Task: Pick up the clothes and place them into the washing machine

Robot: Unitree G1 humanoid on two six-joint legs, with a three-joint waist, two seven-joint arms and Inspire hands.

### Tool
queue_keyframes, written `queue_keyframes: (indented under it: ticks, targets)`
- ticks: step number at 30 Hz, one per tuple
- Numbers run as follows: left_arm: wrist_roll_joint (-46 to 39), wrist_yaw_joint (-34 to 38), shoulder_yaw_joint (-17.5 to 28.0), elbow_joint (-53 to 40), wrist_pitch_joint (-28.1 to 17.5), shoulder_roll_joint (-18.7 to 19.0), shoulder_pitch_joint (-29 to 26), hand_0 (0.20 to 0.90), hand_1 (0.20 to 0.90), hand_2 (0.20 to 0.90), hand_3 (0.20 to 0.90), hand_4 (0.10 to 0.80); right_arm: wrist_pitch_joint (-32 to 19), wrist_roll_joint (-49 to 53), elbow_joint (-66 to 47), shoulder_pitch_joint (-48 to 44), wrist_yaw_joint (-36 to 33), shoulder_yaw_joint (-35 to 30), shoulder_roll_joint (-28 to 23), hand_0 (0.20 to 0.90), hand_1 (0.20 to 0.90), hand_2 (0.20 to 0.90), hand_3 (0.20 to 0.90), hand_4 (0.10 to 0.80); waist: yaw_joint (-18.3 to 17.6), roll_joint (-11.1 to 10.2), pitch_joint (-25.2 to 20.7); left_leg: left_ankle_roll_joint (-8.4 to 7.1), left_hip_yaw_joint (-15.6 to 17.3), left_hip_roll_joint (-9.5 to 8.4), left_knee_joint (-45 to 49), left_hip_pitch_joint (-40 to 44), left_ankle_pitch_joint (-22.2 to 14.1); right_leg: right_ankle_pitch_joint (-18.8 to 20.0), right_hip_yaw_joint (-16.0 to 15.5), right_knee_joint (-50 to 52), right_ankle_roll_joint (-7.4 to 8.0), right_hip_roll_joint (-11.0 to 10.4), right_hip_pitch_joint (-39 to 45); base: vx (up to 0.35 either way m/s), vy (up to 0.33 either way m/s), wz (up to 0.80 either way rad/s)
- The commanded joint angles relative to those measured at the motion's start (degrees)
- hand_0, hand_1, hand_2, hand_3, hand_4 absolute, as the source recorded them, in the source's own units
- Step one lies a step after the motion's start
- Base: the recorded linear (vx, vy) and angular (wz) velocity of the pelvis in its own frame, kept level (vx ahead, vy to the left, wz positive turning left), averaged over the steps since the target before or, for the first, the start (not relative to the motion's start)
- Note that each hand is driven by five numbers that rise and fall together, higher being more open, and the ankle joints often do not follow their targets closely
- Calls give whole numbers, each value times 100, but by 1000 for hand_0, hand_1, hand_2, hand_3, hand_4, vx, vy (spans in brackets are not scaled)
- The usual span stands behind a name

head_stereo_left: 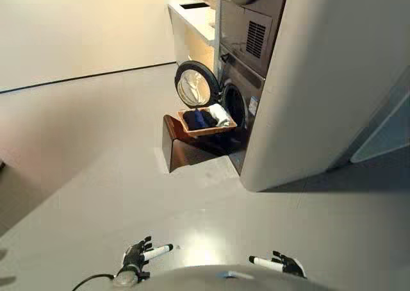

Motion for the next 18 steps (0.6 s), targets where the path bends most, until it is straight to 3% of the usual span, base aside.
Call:
queue_keyframes:
  ticks: [1, 7, 9, 11, 18]
  targets:
    - [168, 62, 259, 149, -121, 180, -470, 900, 900, 900, 900, 800, -172, 116, 143, -508, -41, -104, 7, 900, 900, 900, 900, 800, 19, -320, 77, -190, -62, -330, -40, 152, -509, 235, -35, -767, 275, -131, 419, 0, 0, 0]
    - [150, 34, 353, 358, 21, 157, -488, 900, 900, 900, 900, 800, -122, 30, 202, -540, -64, -105, 0, 900, 900, 900, 900, 800, 10, -326, 70, -191, -40, -325, -40, 156, -526, 233, -35, -781, 279, -127, 427, 0, 0, 0]
    - [533, 52, 230, 471, 145, 158, -515, 900, 900, 900, 900, 800, -82, -17, 200, -553, -36, -63, 23, 900, 900, 900, 900, 800, 0, -334, 62, -191, -31, -323, -40, 153, -527, 231, -27, -776, 273, -121, 418, 0, 0, 0]
    - [1298, 101, -207, 504, 215, 125, -585, 900, 900, 900, 900, 800, -6, -191, 249, -615, -12, 78, 40, 900, 900, 900, 900, 800, -19, -338, 67, -188, -19, -322, -40, 154, -539, 231, -22, -777, 275, -119, 417, 0, 0, 0]
    - [1511, 54, -414, 466, 341, 104, -624, 900, 900, 900, 900, 800, 182, -793, 431, -753, -13, 409, 69, 900, 900, 900, 900, 800, 12, -353, 101, -165, -35, -331, -40, 131, -560, 233, -35, -764, 289, -130, 379, 2, 1, 0]
